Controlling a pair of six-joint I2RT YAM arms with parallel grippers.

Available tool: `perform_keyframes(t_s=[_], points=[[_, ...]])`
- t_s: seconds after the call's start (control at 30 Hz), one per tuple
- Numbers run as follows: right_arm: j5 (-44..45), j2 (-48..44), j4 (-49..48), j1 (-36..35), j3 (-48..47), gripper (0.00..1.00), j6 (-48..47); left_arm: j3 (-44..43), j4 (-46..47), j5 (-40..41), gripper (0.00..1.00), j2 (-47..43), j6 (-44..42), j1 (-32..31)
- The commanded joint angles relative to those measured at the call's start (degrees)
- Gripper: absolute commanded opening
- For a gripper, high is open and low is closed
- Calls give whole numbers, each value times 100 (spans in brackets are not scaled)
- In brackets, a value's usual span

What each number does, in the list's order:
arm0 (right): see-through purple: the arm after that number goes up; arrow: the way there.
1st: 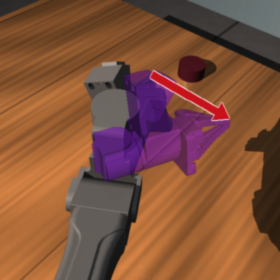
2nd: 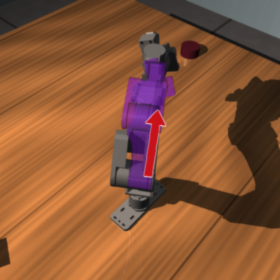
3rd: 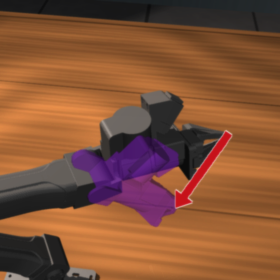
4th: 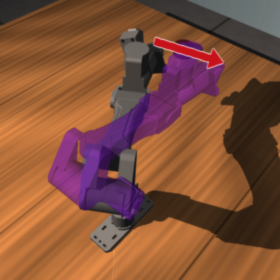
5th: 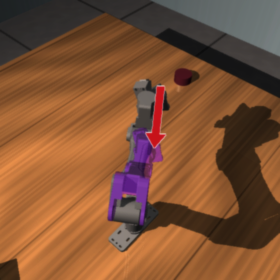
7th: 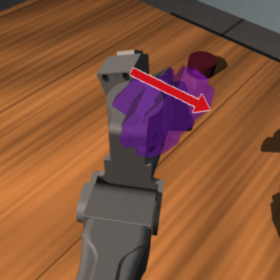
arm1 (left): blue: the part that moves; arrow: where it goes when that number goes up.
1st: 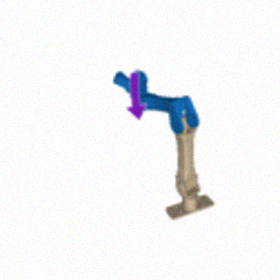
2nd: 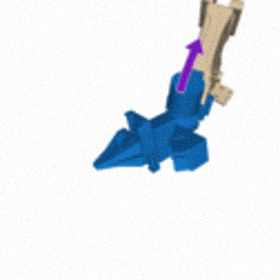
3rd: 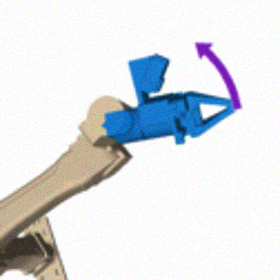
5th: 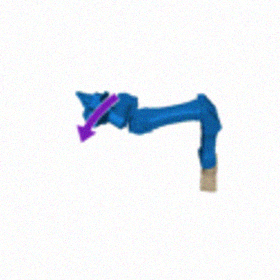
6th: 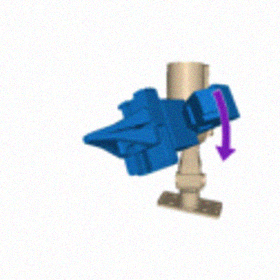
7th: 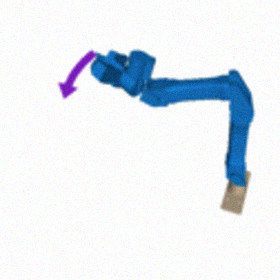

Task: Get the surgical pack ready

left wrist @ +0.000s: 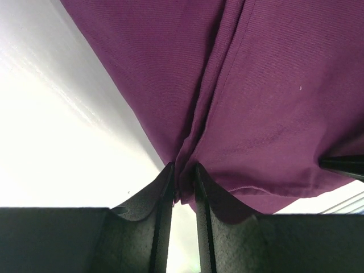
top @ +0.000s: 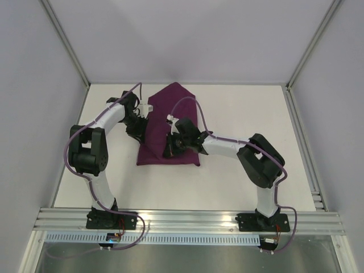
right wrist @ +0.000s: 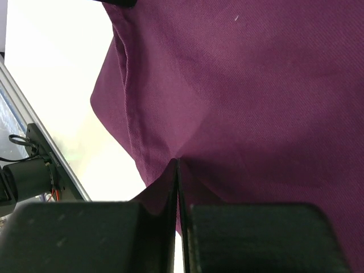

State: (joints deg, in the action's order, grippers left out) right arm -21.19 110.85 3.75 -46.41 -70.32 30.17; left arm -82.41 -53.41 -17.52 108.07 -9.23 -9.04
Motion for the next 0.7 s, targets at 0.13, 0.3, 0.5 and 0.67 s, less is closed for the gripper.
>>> perform_keyframes(t_s=[0.13, 0.3, 0.5, 0.67], points=[[289, -527, 749, -43, -86, 5, -310, 129, -91, 117, 33, -286, -87, 139], [983, -1213, 1259, 439, -61, 34, -267, 225, -56, 12, 43, -322, -184, 148], [960, -1365, 1568, 1414, 247, 50, -135, 243, -21, -94, 49, -278, -184, 165], [441, -943, 1243, 1828, 397, 51, -143, 278, 67, -147, 48, -146, -184, 174]])
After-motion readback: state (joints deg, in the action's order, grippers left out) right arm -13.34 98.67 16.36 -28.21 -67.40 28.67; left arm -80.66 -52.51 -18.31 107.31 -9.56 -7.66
